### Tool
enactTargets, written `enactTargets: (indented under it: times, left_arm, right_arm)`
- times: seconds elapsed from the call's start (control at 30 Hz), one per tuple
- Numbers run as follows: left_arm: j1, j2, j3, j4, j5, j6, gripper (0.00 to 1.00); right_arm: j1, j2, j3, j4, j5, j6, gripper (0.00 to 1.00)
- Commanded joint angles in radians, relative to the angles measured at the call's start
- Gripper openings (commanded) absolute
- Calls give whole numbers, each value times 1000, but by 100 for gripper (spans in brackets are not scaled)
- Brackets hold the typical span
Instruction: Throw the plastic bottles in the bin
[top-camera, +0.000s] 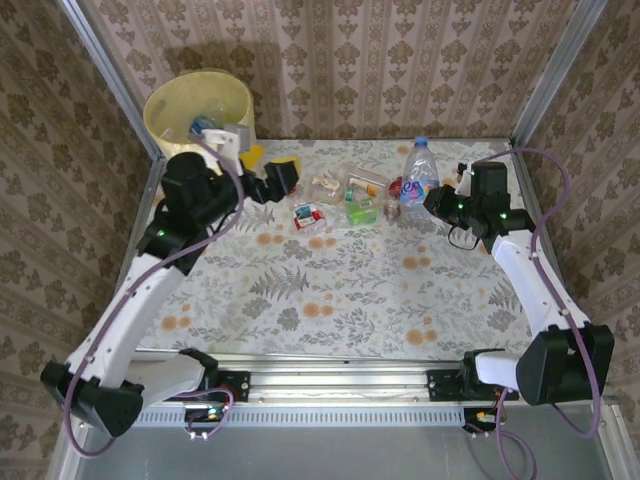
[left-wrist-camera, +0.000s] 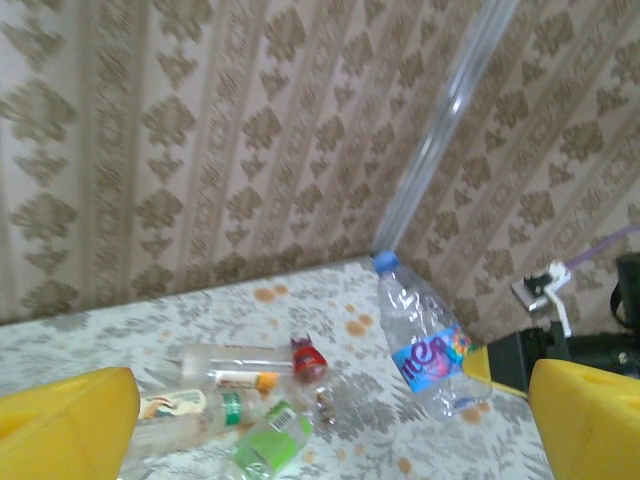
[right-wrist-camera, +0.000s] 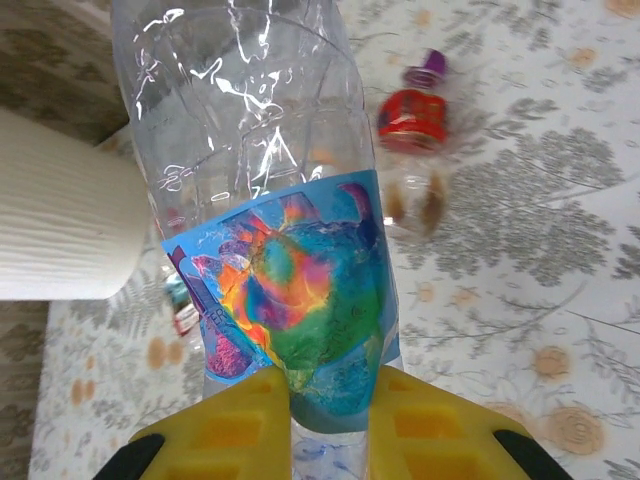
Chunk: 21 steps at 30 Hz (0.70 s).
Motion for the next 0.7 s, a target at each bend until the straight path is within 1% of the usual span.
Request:
enactTargets:
  times: [0.0, 0.1, 0.27, 0.47, 0.67]
  left_arm:
    - [-23, 46, -17, 155, 60, -51, 100]
    - [-47, 105, -18, 229, 106, -87, 100]
    - [-110, 188, 6, 266, 147, -69, 100]
    - [-141, 236, -44, 397, 178, -100, 100]
    - [-150, 281, -82, 466, 191, -138, 100]
  right_arm:
    - [46, -54, 30, 30, -41, -17, 9]
    - [112, -74, 46, 46, -40, -38, 9]
    - [191, -91, 45, 102, -49, -40, 9]
    - [253, -94, 53, 130, -71, -42, 9]
    - [287, -117, 46, 151, -95, -46, 9]
